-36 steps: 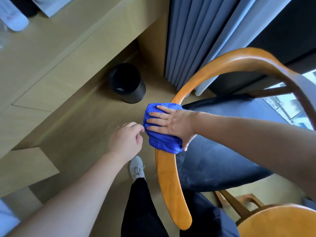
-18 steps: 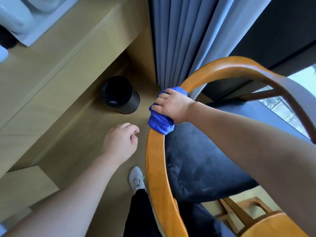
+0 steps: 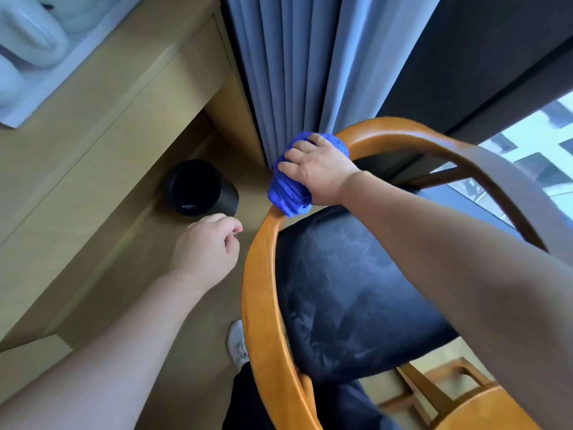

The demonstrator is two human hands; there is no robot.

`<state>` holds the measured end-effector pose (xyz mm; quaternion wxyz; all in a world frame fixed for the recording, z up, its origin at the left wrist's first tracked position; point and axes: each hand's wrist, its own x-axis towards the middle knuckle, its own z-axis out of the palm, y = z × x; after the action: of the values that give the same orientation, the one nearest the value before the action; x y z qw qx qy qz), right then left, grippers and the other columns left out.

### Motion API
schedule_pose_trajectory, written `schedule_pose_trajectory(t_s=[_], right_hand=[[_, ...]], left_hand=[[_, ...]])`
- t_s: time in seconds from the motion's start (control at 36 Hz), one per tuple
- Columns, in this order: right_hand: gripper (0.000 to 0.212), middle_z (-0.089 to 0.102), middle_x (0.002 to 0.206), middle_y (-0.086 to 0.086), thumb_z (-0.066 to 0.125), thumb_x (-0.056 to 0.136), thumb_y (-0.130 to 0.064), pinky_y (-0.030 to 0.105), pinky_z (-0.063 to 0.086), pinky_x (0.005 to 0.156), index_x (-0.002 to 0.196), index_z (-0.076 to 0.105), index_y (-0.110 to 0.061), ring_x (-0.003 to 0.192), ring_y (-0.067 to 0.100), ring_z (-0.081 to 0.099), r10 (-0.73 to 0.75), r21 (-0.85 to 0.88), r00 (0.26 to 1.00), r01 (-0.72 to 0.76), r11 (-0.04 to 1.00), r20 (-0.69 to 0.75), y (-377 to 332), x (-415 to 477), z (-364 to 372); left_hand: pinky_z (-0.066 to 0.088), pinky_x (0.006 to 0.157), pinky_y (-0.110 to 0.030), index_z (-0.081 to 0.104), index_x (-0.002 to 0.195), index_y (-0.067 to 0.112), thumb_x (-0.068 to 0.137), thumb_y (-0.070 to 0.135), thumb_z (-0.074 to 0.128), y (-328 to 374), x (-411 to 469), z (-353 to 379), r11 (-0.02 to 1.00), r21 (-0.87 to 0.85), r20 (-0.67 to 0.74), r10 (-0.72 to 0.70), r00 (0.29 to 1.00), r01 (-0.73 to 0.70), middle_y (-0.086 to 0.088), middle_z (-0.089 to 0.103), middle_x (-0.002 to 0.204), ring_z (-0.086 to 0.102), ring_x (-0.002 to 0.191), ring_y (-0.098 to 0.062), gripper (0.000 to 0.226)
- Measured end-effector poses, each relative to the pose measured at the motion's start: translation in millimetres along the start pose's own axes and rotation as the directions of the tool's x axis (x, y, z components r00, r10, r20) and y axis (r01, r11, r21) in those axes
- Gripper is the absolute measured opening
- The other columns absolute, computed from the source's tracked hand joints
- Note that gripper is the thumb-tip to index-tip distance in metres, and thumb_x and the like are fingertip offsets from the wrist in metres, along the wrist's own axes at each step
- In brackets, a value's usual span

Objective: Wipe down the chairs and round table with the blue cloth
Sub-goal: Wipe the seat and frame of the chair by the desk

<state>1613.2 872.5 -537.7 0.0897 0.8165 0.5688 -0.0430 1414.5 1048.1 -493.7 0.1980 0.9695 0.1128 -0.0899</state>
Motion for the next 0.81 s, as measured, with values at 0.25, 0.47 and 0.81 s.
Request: schedule_pose_trajectory(t_s=[0.25,0.47,0.81], right_hand=[[0.084,0.049,0.135,0.008,0.078,0.062,-0.03,0.049,0.024,0.111,0.139,0.046,-0.018,0.128,0.033,0.041,0.166,0.149,0.986,-0.163,0.975,-0.002,43.1,-28.0,-10.9],[0.084,0.053,0.132,0.007,0.076,0.062,-0.044,0.049,0.028,0.108,0.137,0.048,-0.018,0.127,0.033,0.044,0.271,0.242,0.957,-0.241,0.94,-0.104,63.4,-43.3,-2.7],[0.087,0.051,0.135,0.009,0.074,0.064,-0.051,0.048,0.031,0.106,0.138,0.046,-0.015,0.124,0.034,0.046,0.459,0.37,0.871,-0.374,0.85,-0.176,94.6,-72.7,17.5]], left_hand=[[0.052,0.078,-0.03,0.065,0.107,0.017,0.091,0.015,0.051,30.6,16.0,-9.8,1.0,0.016,0.017,0.016,1.0,-0.016,0.001,0.064,0.11,0.058,0.097,-0.016,0.022],[0.055,0.076,-0.033,0.065,0.106,0.018,0.091,0.015,0.051,49.3,35.4,-7.4,0.997,0.033,0.025,0.065,0.998,-0.065,0.002,0.064,0.106,0.059,0.094,-0.016,0.021],[0.056,0.079,-0.037,0.065,0.108,0.019,0.092,0.015,0.049,86.2,57.9,6.8,0.992,0.028,0.076,0.123,0.99,-0.125,0.003,0.063,0.108,0.059,0.095,-0.017,0.023]])
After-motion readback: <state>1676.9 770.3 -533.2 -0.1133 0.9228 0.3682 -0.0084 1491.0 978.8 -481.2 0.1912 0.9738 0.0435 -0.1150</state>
